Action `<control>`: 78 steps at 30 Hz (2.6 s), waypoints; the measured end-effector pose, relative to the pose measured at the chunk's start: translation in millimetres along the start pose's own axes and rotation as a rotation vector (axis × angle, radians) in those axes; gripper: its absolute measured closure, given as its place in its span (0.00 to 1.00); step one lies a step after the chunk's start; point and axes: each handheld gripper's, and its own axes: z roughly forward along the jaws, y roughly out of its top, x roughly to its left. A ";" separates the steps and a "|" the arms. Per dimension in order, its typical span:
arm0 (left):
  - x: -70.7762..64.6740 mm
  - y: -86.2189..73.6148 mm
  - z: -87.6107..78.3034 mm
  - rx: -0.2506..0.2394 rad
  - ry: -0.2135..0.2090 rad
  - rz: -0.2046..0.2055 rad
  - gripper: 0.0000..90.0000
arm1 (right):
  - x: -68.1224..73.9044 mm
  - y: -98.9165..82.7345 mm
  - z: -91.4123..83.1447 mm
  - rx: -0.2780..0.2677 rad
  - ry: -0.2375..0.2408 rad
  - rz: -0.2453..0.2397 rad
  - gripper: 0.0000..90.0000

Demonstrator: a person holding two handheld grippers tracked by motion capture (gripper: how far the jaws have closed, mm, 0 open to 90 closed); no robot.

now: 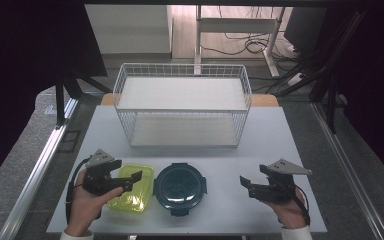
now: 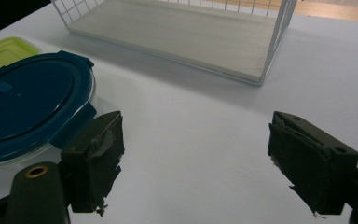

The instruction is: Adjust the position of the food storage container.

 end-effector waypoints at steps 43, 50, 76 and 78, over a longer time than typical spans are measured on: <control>-6.7 -6.3 -3.7 0.110 -0.044 -0.014 0.81 | 12.9 7.0 -5.6 0.024 -0.045 0.017 0.26; -13.6 -11.2 18.4 0.205 -0.076 -0.023 0.98 | 11.9 5.0 -2.7 0.042 -0.072 0.014 0.26; -39.1 -18.4 51.0 0.303 -0.007 0.037 1.00 | 11.4 2.8 0.7 0.059 -0.111 0.008 0.26; -38.7 -18.2 52.0 0.301 -0.004 0.033 1.00 | 11.6 2.5 1.4 0.063 -0.110 0.006 0.26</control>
